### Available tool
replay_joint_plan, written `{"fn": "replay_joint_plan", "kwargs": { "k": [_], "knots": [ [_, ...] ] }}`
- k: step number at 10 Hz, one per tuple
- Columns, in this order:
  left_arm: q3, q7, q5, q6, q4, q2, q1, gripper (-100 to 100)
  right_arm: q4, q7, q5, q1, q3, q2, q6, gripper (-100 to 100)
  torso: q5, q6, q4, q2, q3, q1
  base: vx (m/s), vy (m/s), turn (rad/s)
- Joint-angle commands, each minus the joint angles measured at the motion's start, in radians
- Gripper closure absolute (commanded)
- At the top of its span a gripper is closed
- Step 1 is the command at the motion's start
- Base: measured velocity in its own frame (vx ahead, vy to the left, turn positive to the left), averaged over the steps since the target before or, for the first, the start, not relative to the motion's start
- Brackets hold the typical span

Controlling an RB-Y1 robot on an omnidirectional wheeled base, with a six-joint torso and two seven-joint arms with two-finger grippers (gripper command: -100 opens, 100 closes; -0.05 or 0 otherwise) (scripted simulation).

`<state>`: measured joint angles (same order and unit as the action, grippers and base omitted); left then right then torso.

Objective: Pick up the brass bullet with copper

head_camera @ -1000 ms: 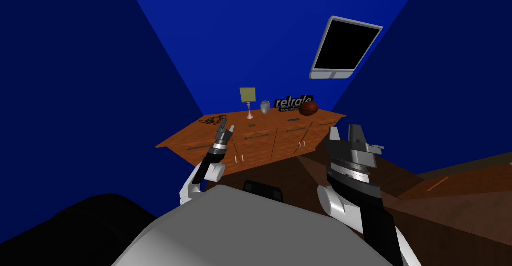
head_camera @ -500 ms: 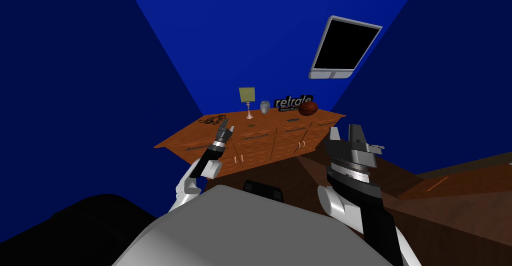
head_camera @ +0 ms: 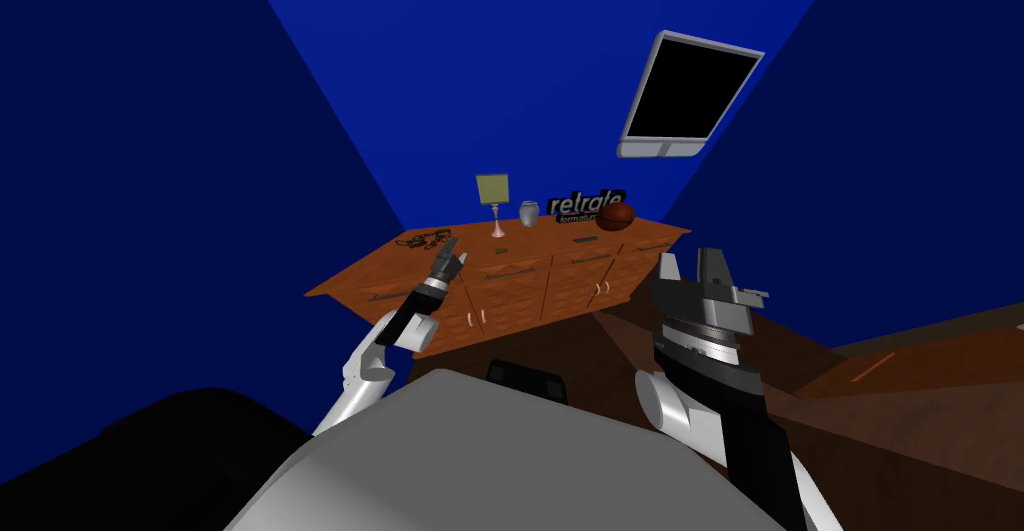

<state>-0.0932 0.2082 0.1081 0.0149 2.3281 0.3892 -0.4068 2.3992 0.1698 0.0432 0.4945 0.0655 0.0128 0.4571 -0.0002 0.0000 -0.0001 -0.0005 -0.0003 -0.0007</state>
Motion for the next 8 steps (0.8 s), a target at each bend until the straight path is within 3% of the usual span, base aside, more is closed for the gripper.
{"fn": "replay_joint_plan", "kwargs": {
  "k": [1,2,3,4,6,7,8],
  "knots": [
    [-0.01,0.012,0.006,-0.05,-0.003,0.02,0.01,-100,0.0,0.0,0.0,0.0,0.0,0.0,0.0,0,0.0,0.0,0.0,0.0,0.0,0.0,0.008,-0.015,-0.002],
    [-0.031,0.036,0.021,-0.081,-0.007,0.063,0.023,-100,0.0,0.0,0.0,0.0,0.0,0.0,0.0,0,0.0,0.0,0.0,0.0,0.0,0.0,0.013,-0.022,-0.007],
    [-0.031,0.036,0.021,-0.11,-0.007,0.063,0.023,-100,0.0,0.0,0.0,0.0,0.0,0.0,0.0,0,0.0,0.0,0.0,-0.001,0.0,0.0,0.01,-0.019,-0.003],
    [-0.053,0.059,0.037,-0.14,-0.01,0.106,0.036,-100,0.0,0.0,0.0,0.0,0.0,0.0,0.0,0,0.0,0.0,0.0,0.0,0.0,0.0,0.012,-0.023,-0.006],
    [-0.053,0.059,0.037,-0.184,-0.01,0.107,0.036,-100,0.0,0.0,0.0,0.0,0.0,0.0,0.0,0,0.0,0.0,0.0,0.0,0.0,0.0,0.01,-0.012,-0.002],
    [-0.075,0.083,0.053,-0.222,-0.015,0.15,0.049,-100,0.0,0.0,0.0,0.0,0.0,0.0,0.0,0,0.0,0.0,0.0,0.0,0.0,0.0,0.013,-0.013,-0.014],
    [-0.075,0.083,0.053,-0.253,-0.015,0.15,0.049,-100,0.0,0.0,0.0,0.0,0.0,0.0,0.0,0,0.0,0.0,0.0,0.0,0.0,0.0,0.013,-0.016,-0.008]
  ]
}}
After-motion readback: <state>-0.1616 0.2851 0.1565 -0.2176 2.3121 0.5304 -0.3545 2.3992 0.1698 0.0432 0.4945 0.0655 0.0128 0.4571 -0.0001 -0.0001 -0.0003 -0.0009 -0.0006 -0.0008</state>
